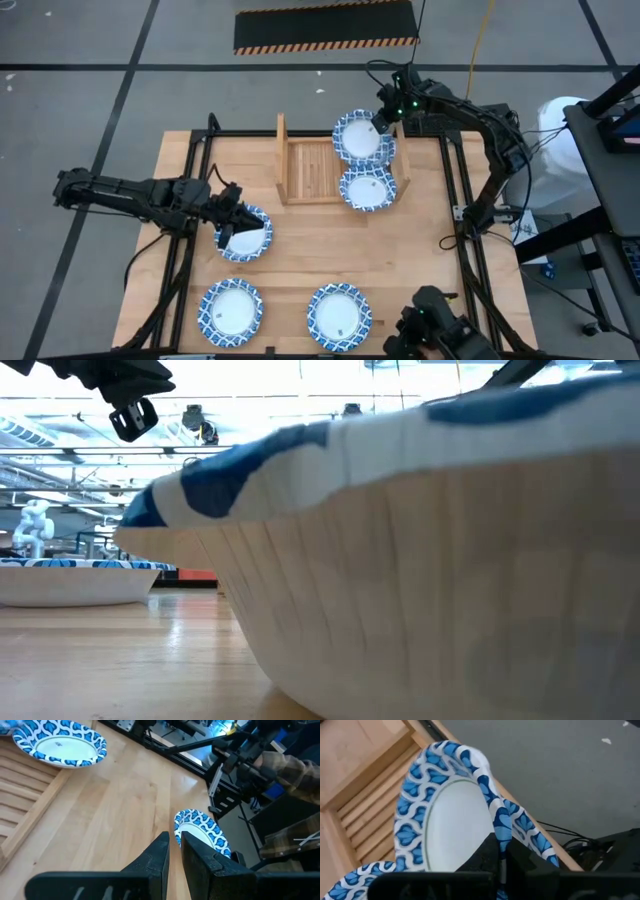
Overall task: Place and stack bowls onto a shelf
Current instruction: Stack the right blue patterned bowl on top of the other blue patterned bowl on the shelf
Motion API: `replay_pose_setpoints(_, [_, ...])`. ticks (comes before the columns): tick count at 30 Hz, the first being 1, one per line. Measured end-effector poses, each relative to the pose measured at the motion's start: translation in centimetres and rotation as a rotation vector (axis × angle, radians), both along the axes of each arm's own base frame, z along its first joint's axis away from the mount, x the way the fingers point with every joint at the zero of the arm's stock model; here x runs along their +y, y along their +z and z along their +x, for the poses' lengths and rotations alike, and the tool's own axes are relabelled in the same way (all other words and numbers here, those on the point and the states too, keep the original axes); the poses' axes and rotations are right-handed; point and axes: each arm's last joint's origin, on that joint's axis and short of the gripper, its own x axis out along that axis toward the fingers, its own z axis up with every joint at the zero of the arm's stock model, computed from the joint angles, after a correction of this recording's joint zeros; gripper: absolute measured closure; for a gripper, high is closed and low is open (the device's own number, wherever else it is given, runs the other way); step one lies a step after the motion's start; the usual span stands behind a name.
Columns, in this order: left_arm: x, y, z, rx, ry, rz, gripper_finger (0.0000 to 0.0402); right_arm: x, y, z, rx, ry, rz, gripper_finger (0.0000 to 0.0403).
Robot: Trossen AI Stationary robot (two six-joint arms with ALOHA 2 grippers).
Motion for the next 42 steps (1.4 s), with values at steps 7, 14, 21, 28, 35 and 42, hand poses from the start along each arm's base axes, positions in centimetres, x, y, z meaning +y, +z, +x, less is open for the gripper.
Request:
replay_pose_setpoints(7, [0.0,0.0,0.0,0.002,0.004,-0.011,0.0348,0.1,0.1,-0.6,0.036,-0.007,0.0,0.0402])
replay_pose_setpoints(14, [0.0,0.0,0.0,0.004,0.007,-0.018,0.0348,1.1,0.7,-1.7,0.171,-0.051,-0.011,0.0402])
replay_pose_setpoints(21, [0.0,0.0,0.0,0.004,0.006,-0.018,0.0348,1.4,0.8,-1.9,0.198,-0.023,-0.005,0.0402])
replay_pose_setpoints(28, [0.0,0.0,0.0,0.004,0.007,-0.019,0.0348,1.4,0.8,-1.9,0.187,-0.022,-0.01,0.0388])
replay_pose_setpoints(35, [0.0,0.0,0.0,0.005,0.008,-0.021,0.0348,1.4,0.8,-1.8,0.185,-0.008,-0.018,0.034])
replay_pose_setpoints(42, [0.0,0.0,0.0,0.005,0.008,-0.021,0.0348,2.0,2.5,-2.0,0.158,0.024,-0.099,0.0289])
